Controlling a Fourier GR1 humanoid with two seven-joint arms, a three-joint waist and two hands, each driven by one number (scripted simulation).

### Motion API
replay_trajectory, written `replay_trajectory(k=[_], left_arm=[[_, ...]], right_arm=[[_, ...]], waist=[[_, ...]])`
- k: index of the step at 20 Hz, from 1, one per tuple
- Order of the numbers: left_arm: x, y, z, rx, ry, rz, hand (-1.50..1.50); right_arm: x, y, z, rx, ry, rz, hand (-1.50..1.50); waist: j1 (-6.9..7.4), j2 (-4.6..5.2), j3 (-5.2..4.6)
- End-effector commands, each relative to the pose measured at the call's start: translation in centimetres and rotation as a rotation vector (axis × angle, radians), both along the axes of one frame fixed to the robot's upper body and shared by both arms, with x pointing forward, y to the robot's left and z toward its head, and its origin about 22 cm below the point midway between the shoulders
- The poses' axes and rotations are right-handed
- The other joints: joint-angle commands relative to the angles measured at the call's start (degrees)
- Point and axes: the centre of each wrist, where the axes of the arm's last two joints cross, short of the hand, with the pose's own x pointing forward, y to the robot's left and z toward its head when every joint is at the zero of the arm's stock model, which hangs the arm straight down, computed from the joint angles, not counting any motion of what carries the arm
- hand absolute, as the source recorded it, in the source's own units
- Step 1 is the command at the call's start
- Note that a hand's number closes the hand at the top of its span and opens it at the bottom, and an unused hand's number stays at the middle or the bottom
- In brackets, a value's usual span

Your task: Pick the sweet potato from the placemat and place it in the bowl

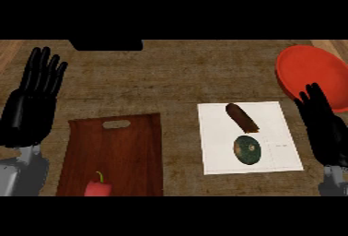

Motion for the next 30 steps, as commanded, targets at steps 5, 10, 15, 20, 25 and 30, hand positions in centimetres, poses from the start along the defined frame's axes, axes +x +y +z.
replay_trajectory(k=[5,10,15,20,25,30], left_arm=[[-0.7,-3.2,-4.3,0.036,0.248,-0.172,0.0],[-0.8,-5.6,-6.5,0.015,0.389,-0.227,0.0],[-2.1,-7.1,-6.6,0.024,0.405,-0.275,0.0],[-1.7,-5.7,-6.3,0.025,0.404,-0.244,0.0],[-2.6,-6.2,-7.1,0.031,0.418,-0.259,0.0],[-2.3,-6.5,-7.4,0.026,0.407,-0.266,0.0]], right_arm=[[0.9,1.4,7.4,-0.769,-0.393,0.326,1.5],[-0.3,0.1,2.9,-1.037,-0.561,0.038,-1.5],[-3.2,3.2,-0.2,-1.285,-0.609,0.364,-1.5],[-3.5,3.4,-0.4,-1.65,-0.454,0.225,-1.5],[-4.1,8.2,0.2,-1.769,-0.224,0.085,-1.5],[-5.0,15.2,0.4,-1.841,0.01,0.102,-1.5]], waist=[[1.04,-0.3,0.39],[-0.97,0.3,1.15],[0.72,-0.29,0.97],[-0.17,-0.72,0.62],[0.57,-0.68,0.67],[1.49,-0.25,0.73]])
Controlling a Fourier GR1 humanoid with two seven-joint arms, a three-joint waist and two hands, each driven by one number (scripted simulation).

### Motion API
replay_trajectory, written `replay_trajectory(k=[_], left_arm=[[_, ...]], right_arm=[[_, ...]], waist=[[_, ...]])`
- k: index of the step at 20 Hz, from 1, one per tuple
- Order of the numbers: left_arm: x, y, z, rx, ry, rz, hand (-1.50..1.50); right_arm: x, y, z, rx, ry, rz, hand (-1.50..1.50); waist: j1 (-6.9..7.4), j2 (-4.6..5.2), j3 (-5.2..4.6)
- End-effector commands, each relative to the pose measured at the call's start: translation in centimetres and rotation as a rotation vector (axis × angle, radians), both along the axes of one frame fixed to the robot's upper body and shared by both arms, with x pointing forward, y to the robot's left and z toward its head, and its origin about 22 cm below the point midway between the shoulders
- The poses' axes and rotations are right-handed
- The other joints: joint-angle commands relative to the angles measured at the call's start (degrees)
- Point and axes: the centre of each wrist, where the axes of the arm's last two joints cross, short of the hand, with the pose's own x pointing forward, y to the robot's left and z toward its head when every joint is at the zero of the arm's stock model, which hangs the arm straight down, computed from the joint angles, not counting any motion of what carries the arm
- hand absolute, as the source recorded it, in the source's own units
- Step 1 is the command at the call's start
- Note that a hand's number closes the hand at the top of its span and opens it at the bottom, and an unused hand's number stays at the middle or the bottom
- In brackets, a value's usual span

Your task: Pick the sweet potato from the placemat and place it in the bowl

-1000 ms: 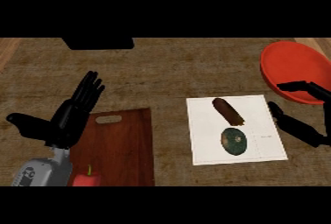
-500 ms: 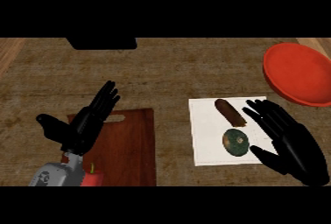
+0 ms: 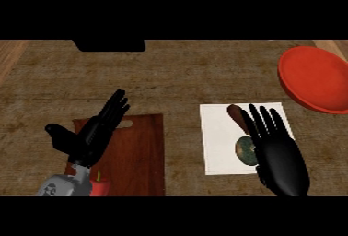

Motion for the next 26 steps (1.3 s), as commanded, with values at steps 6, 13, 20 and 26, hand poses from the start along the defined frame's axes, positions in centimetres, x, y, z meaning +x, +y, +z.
replay_trajectory(k=[6,13,20,26], left_arm=[[0.0,-0.4,-0.8,-0.006,-0.017,0.008,0.0],[-0.3,-0.5,1.2,-0.004,-0.007,-0.003,0.0],[0.3,-1.1,-1.2,0.001,-0.011,-0.003,0.0],[-0.2,1.5,0.1,0.014,-0.005,-0.014,0.0]], right_arm=[[1.4,11.1,1.4,-0.081,0.142,-0.255,-1.5],[5.8,8.9,0.5,-0.123,0.209,-0.407,-1.5],[4.5,7.9,-2.4,-0.179,0.269,-0.467,-1.5],[5.7,9.0,-1.9,-0.191,0.229,-0.454,-1.5]], waist=[[0.66,0.42,0.27],[0.52,0.39,0.33],[0.17,0.38,0.33],[0.34,0.35,0.33]])
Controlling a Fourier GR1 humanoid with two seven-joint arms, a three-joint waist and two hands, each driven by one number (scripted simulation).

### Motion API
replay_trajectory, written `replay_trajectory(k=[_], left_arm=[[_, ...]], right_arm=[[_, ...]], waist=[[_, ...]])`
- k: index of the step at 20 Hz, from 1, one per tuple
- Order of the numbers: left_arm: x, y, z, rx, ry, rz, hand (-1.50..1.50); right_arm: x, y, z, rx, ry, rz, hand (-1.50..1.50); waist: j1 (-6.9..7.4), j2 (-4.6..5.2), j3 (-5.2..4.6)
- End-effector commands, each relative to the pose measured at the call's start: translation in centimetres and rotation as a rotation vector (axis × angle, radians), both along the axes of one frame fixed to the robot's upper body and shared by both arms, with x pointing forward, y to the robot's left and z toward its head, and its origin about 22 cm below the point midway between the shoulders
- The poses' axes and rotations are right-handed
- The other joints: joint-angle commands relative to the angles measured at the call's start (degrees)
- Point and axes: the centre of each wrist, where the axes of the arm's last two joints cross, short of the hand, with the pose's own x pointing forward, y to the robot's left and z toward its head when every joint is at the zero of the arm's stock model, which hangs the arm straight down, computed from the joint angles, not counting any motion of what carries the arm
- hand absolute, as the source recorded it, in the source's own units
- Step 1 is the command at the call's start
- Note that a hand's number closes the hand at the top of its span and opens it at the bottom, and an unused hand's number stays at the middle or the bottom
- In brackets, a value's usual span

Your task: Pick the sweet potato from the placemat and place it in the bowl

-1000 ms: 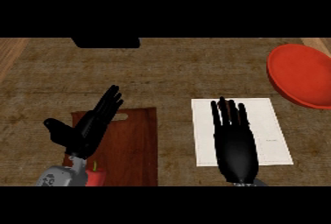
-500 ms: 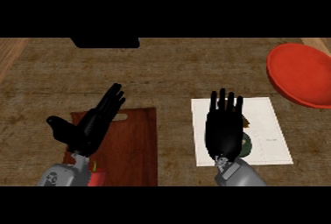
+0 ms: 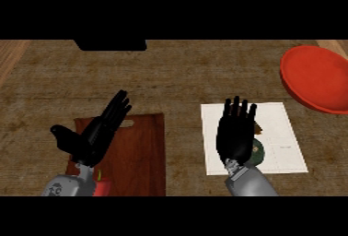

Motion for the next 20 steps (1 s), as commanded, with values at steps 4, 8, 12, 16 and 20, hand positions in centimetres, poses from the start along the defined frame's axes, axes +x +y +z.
replay_trajectory(k=[4,8,12,16,20], left_arm=[[0.4,-0.3,-0.1,-0.012,0.013,-0.016,0.0],[0.7,0.7,1.8,-0.013,0.011,0.005,0.0],[-0.3,-0.7,0.3,0.004,-0.004,-0.003,0.0],[-0.4,0.0,-0.5,-0.004,-0.003,0.009,0.0],[1.1,-0.5,0.9,-0.004,0.005,0.004,0.0]], right_arm=[[2.5,1.2,-1.0,-0.028,0.024,-0.006,-1.5],[1.8,-2.2,-2.7,-0.023,-0.006,-0.014,-1.5],[1.9,-2.4,-1.4,-0.008,-0.014,-0.01,-1.5],[1.4,-3.1,-4.4,-0.014,-0.027,0.002,-1.5],[2.1,-3.6,-4.4,-0.009,-0.031,0.0,-1.5]], waist=[[0.09,0.03,0.0],[-0.07,-0.01,0.0],[-0.06,-0.02,0.0],[0.01,0.01,0.0],[-0.08,0.01,0.0]])
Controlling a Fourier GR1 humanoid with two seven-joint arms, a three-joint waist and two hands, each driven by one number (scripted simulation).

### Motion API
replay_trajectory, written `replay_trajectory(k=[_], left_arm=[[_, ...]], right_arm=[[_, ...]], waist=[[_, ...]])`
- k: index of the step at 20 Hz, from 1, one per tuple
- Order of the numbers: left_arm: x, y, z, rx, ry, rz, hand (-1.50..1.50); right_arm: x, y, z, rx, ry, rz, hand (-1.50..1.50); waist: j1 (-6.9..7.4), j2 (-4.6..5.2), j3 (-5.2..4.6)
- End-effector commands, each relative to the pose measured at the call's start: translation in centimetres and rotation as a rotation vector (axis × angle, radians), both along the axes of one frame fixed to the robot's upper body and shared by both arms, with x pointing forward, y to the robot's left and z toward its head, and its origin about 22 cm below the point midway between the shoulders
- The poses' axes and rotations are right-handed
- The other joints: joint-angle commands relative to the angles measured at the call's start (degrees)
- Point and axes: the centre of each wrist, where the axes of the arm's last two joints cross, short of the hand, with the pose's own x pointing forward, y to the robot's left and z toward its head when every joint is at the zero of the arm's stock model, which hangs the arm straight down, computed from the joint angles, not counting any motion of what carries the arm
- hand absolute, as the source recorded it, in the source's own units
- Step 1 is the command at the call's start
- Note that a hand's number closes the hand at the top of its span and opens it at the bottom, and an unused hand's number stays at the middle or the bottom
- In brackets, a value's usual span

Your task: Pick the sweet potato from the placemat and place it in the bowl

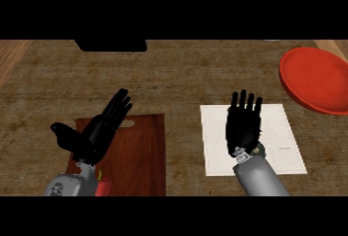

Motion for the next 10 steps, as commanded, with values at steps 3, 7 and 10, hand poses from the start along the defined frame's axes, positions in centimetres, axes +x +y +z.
replay_trajectory(k=[3,7,10], left_arm=[[-0.6,2.5,0.3,0.001,0.011,0.007,0.0],[-0.5,1.9,0.9,0.029,-0.011,0.006,0.0],[-0.3,-0.2,0.2,0.009,0.0,0.0,0.0]], right_arm=[[1.9,-2.0,-1.5,-0.007,0.013,-0.011,-1.5],[1.0,-1.6,-2.3,-0.015,0.01,0.013,-1.5],[0.8,-3.6,-3.0,0.022,-0.001,0.046,1.5]], waist=[[0.2,0.58,0.29],[0.0,0.52,0.29],[-0.17,0.53,0.29]])
